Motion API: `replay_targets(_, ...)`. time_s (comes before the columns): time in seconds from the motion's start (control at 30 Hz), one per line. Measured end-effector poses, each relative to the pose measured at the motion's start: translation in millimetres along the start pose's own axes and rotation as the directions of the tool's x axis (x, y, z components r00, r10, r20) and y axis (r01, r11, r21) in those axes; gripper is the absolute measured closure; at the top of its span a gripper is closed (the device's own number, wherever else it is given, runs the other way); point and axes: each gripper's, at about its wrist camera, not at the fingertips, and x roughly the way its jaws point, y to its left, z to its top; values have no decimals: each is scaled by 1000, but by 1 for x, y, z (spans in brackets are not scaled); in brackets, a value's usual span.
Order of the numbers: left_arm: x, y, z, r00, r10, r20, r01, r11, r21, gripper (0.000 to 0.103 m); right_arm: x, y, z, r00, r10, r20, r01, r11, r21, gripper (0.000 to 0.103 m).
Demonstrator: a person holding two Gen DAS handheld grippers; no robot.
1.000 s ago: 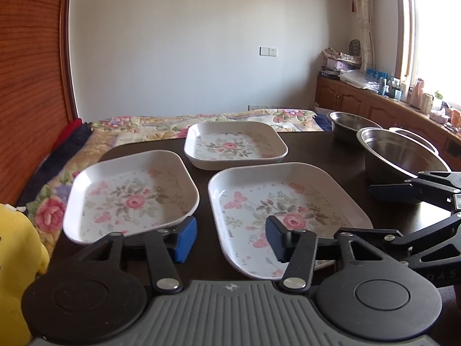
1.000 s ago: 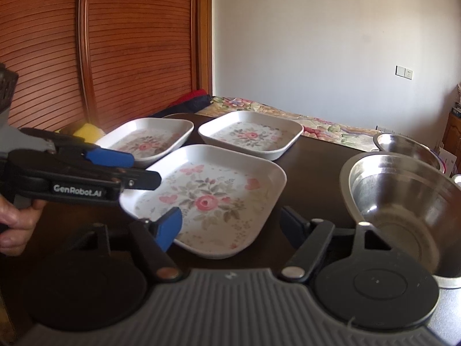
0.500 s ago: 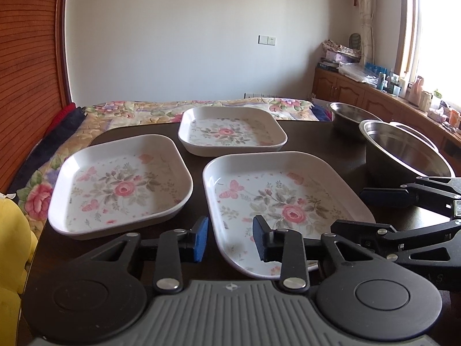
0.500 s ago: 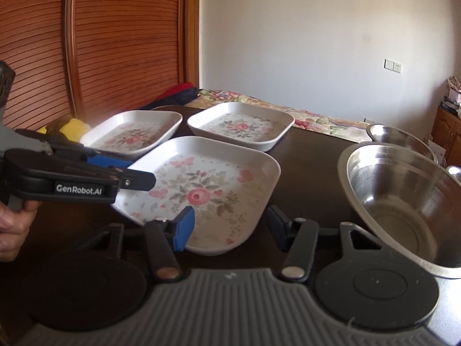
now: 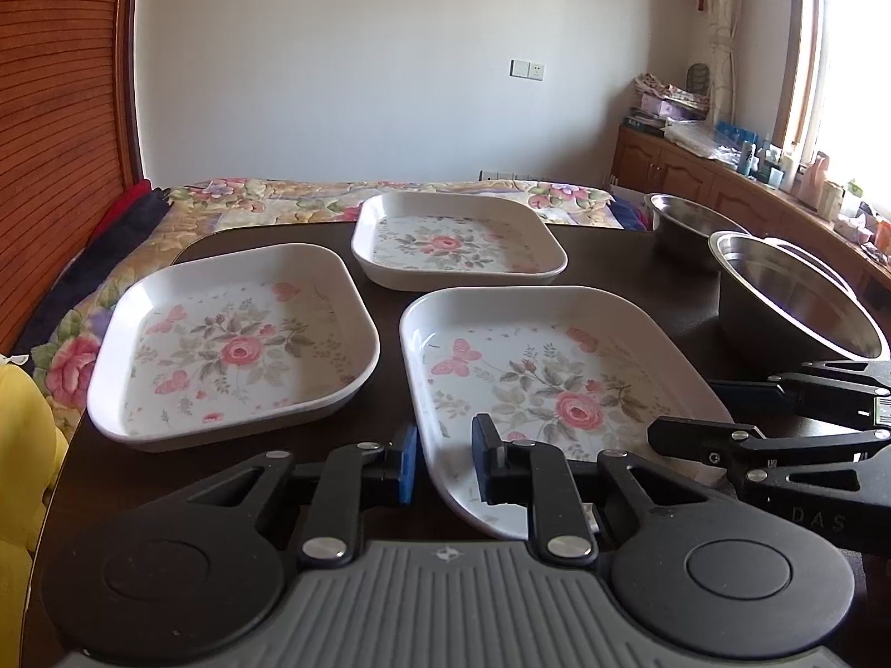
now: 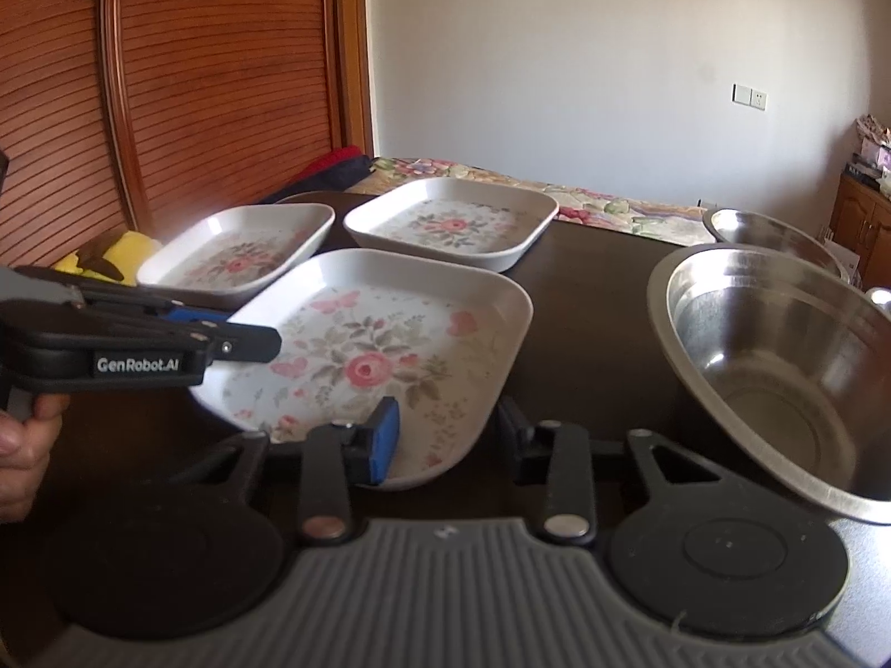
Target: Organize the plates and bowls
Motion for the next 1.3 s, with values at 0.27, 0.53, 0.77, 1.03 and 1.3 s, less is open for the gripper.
replay_targets(0.27,-8,-2,-2,1000,11,3,-11,1000,-12,83,-7,-5,0,1000,5,14,-5,1000,20,73)
replay_targets(0.53,-27,-9,-10,1000,4,18,-4,1000,-17,83,-24,-6,-5,999,10,50,-11,1000,26,76)
replay_targets(0.77,-48,-13,-21,1000,6,27,-5,1000,-23,83,-38,2,-12,998,22,64,-23,1000,20,76)
replay_targets(1.03,-72,-14,-37,999,18,31,-18,1000,-21,83,-56,17,-27,997,37,70,-38,999,9,76)
replay_targets(1.3,-89,-10,-53,999,32,26,-31,999,-26,83,-68,31,-38,997,53,64,-53,999,-1,76)
